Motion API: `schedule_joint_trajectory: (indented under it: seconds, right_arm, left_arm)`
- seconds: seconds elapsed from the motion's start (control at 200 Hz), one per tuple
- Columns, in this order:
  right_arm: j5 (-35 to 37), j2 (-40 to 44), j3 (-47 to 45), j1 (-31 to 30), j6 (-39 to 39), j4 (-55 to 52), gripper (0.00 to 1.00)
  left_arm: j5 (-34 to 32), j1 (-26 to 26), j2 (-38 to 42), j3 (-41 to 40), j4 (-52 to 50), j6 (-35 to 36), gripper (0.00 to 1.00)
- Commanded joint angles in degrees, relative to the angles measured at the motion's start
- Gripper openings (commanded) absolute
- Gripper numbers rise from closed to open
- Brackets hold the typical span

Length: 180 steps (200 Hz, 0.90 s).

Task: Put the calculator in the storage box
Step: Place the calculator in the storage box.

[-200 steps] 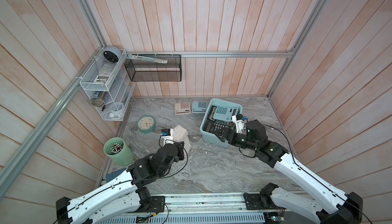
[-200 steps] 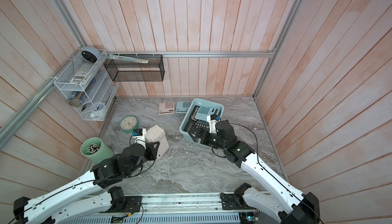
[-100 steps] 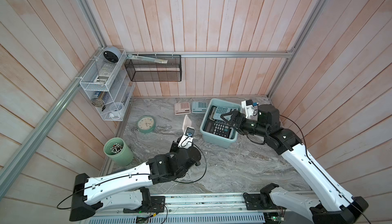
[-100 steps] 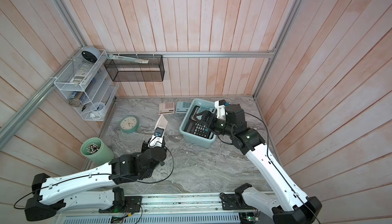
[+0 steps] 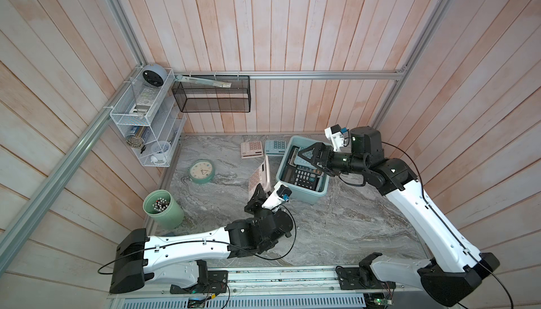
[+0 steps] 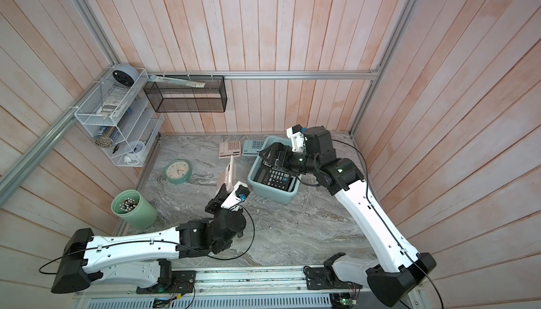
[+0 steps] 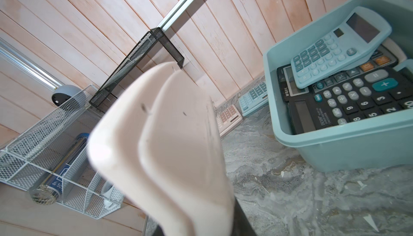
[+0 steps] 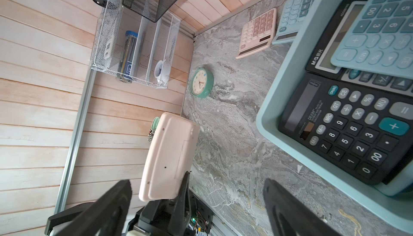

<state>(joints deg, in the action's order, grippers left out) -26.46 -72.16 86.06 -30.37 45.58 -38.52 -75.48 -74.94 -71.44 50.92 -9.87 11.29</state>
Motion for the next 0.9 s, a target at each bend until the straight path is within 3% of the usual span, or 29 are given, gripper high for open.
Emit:
schedule_joint_trajectory:
  seconds: [0.0,0.38,0.67,0.825,0.895]
  right_arm:
    - [0.94,-2.97,5.03,-2.18,-4.47,-4.93,0.97]
    - [8.23,-18.42,23.6,-12.32,-15.13,-18.93,0.87]
    - [13.85,-26.99,33.11,-16.56,-19.48,-27.27,0.83]
    - [14.89,-27.92,31.49,-16.5,-19.57,-27.42,0.73]
    - [14.24,-28.08,30.85,-16.61,-19.3,-26.87,0.58]
  left_arm:
    - [-4.45,-0.21,-1.08,0.07,6.88,6.67,0.0]
    - [-7.79,-0.74,-5.78,0.02,11.66,14.05,0.0]
    - [-10.48,-1.03,-8.28,-1.0,19.35,22.19,0.0]
    - [-10.54,-1.22,-7.93,-1.38,19.9,22.54,0.0]
    - [-10.33,-1.26,-8.03,-1.37,20.12,22.52,0.0]
